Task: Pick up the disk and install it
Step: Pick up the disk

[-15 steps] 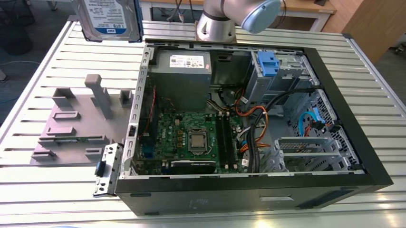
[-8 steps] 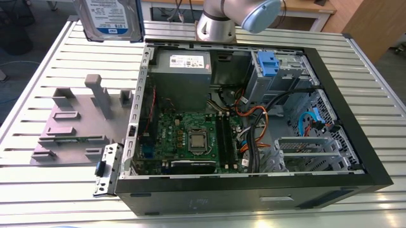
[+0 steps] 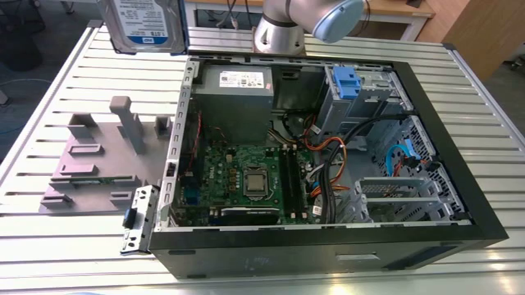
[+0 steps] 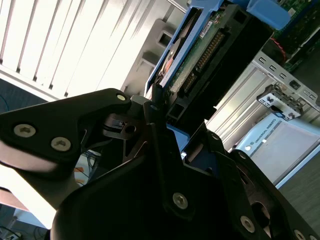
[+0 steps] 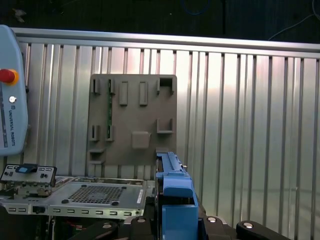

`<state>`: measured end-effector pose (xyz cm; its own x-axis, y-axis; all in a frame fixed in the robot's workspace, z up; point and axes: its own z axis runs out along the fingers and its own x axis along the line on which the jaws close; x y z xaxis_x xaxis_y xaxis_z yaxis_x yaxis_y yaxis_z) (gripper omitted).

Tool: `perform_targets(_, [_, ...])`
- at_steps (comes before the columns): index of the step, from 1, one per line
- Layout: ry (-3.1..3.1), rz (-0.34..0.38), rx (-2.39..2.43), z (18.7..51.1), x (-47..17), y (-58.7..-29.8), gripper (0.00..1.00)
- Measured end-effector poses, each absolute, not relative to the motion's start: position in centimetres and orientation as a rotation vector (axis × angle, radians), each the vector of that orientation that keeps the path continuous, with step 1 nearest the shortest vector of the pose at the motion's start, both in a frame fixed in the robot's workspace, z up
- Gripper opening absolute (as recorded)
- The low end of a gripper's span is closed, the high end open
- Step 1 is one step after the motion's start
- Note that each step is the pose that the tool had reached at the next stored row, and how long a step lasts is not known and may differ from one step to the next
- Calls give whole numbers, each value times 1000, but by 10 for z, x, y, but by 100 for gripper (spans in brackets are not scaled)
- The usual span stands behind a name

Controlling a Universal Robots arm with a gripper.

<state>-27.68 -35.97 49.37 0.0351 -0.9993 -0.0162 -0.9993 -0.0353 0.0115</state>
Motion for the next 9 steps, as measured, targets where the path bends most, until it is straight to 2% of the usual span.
perform_targets(9, [2180,31,-2258,494,-273,-360,36])
